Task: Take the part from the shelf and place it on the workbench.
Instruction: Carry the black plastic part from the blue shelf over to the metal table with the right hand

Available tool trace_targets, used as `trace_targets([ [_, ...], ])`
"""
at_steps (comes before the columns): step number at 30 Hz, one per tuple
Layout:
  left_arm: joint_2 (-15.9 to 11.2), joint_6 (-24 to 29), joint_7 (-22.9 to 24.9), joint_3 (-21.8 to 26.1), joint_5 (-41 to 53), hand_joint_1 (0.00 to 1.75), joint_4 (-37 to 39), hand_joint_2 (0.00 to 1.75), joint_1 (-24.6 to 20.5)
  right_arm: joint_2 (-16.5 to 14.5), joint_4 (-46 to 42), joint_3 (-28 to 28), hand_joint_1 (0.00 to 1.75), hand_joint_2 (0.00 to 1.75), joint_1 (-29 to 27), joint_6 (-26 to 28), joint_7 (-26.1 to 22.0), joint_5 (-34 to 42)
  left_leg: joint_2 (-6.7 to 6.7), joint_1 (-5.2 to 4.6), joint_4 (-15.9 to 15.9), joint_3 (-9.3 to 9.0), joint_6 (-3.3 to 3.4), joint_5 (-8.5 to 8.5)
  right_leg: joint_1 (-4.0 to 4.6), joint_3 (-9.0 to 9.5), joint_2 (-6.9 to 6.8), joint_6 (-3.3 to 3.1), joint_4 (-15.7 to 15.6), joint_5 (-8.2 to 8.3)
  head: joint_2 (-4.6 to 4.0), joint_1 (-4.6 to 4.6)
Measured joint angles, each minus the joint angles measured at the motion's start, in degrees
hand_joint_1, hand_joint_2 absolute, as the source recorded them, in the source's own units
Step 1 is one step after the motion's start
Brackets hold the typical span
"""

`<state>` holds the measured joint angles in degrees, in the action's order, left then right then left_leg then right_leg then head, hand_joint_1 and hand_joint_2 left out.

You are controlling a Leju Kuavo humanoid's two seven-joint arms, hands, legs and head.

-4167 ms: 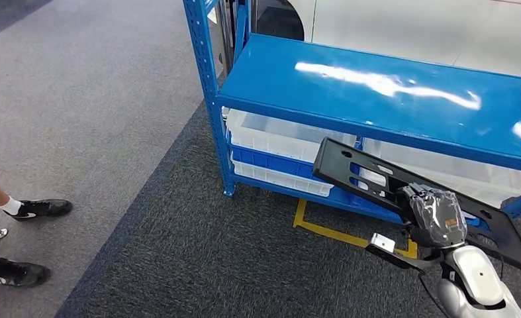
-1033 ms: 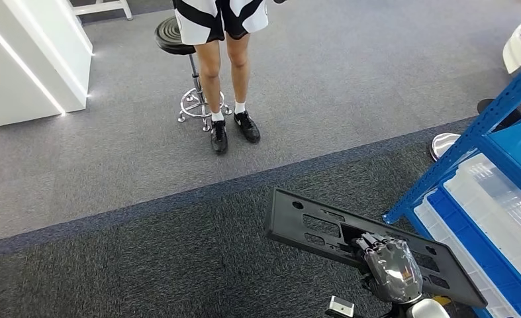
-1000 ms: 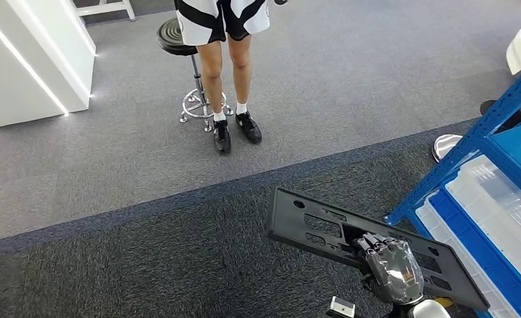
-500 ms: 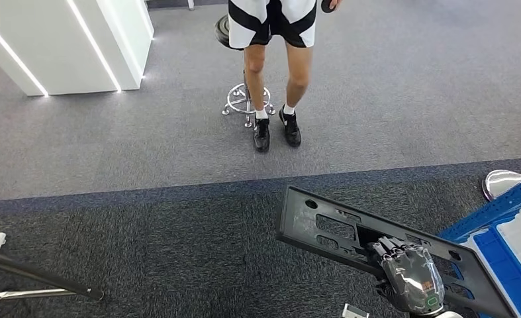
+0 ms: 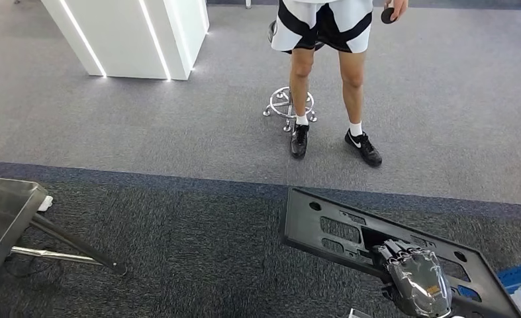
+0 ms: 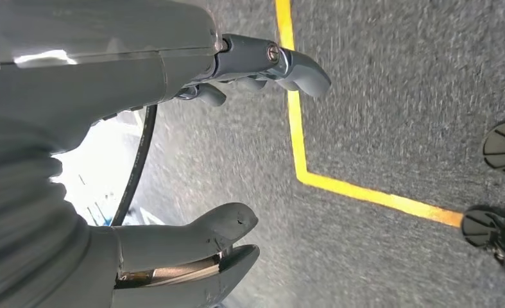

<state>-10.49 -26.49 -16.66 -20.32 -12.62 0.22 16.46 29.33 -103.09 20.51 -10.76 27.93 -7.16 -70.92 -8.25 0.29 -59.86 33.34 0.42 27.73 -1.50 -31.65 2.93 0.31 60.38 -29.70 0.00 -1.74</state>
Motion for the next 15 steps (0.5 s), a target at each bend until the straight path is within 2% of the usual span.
trace_targets([
  [2,0.2,0.1,0.0,0.1,0.0,0.00,0.0,1.75,-0.1,0.0,0.0,0.0,1.75,1.75,0.3,0.0,-0.3,0.3,3.53,-0.09,-3.3,1.50,-0.44,1.93,0.01,0.35,-1.75,-0.72,-0.5,0.07,0.00,-0.07],
  [3,0.3,0.2,0.0,0.2,0.0,0.00,0.0,1.75,-0.3,0.0,0.1,0.0,1.75,1.75,0.4,0.1,-0.4,0.3,5.75,-0.11,-6.5,3.04,-0.64,3.61,0.19,0.49,-2.64,-0.97,-0.5,0.01,0.00,-0.10],
  [4,0.4,0.3,0.0,0.3,0.0,0.00,0.0,1.75,-0.5,0.1,0.2,0.0,1.75,1.75,0.4,0.2,-0.5,0.3,7.08,-0.01,-10.3,5.02,-0.83,5.40,0.38,0.55,-3.60,-1.17,-0.6,-0.09,0.00,-0.13],
  [5,0.6,0.4,0.0,0.4,0.0,0.00,0.0,1.75,-0.7,0.1,0.4,0.0,1.75,1.75,0.4,0.3,-0.6,0.3,7.61,0.10,-13.6,6.73,-0.93,6.60,0.55,0.58,-4.54,-1.26,-0.5,-0.21,0.00,-0.12],
  [6,0.8,0.5,0.0,0.5,0.1,0.00,0.0,1.75,-0.8,0.1,0.6,0.0,1.75,1.75,0.4,0.4,-0.7,0.3,7.82,0.17,-15.4,7.69,-0.93,6.82,0.69,0.65,-5.46,-1.32,-0.5,-0.36,0.00,-0.12],
  [7,1.0,0.6,0.0,0.5,0.1,0.00,0.0,1.75,-0.8,0.1,0.7,0.0,1.75,1.75,0.4,0.4,-0.7,0.3,7.93,0.19,-15.1,7.57,-0.84,6.00,0.82,0.78,-6.34,-1.32,-0.5,-0.52,0.00,-0.12],
  [8,1.1,0.7,0.0,0.5,0.2,0.00,0.0,1.75,-0.7,0.1,0.8,0.0,1.75,1.75,0.4,0.5,-0.7,0.3,8.22,0.13,-12.4,6.24,-0.61,4.27,0.90,0.98,-7.14,-1.31,-0.5,-0.71,0.00,-0.12],
  [10,1.2,0.8,0.0,0.7,0.3,0.00,0.0,1.75,-0.7,0.1,0.9,0.0,1.75,1.75,0.4,0.7,-0.8,0.3,10.52,-0.40,-4.6,2.13,0.19,0.92,1.06,1.55,-8.65,-1.10,-0.6,-1.12,0.00,-0.12],
  [11,1.3,0.9,0.0,0.8,0.3,0.00,0.0,1.75,-0.7,0.1,0.9,0.0,1.75,1.75,0.4,0.9,-0.8,0.3,11.67,-0.78,-1.7,0.68,0.62,0.09,1.08,1.81,-9.28,-0.91,-0.7,-1.30,0.00,-0.11],
  [12,1.3,1.0,-0.1,0.9,0.4,0.00,0.0,1.75,-0.7,0.2,0.9,0.0,1.75,1.75,0.4,1.1,-0.8,0.3,12.40,-1.14,-0.1,-0.03,1.01,-0.14,1.05,2.04,-9.90,-0.66,-0.8,-1.43,0.00,-0.11],
  [13,1.3,1.1,-0.2,0.9,0.4,0.00,0.0,1.75,-0.6,0.2,0.9,-0.1,1.75,1.75,0.3,1.3,-0.8,0.3,12.30,-1.42,0.3,-0.06,1.29,-0.01,0.97,2.26,-10.49,-0.37,-1.0,-1.51,0.00,-0.11],
  [15,1.5,1.2,-0.4,1.1,0.3,0.00,0.0,1.75,-0.1,0.5,0.9,-0.1,1.75,1.75,0.1,1.7,-0.7,0.3,10.86,-1.45,1.3,-0.59,1.83,-0.47,0.72,2.95,-11.19,0.24,-1.3,-1.72,0.00,-0.10],
])
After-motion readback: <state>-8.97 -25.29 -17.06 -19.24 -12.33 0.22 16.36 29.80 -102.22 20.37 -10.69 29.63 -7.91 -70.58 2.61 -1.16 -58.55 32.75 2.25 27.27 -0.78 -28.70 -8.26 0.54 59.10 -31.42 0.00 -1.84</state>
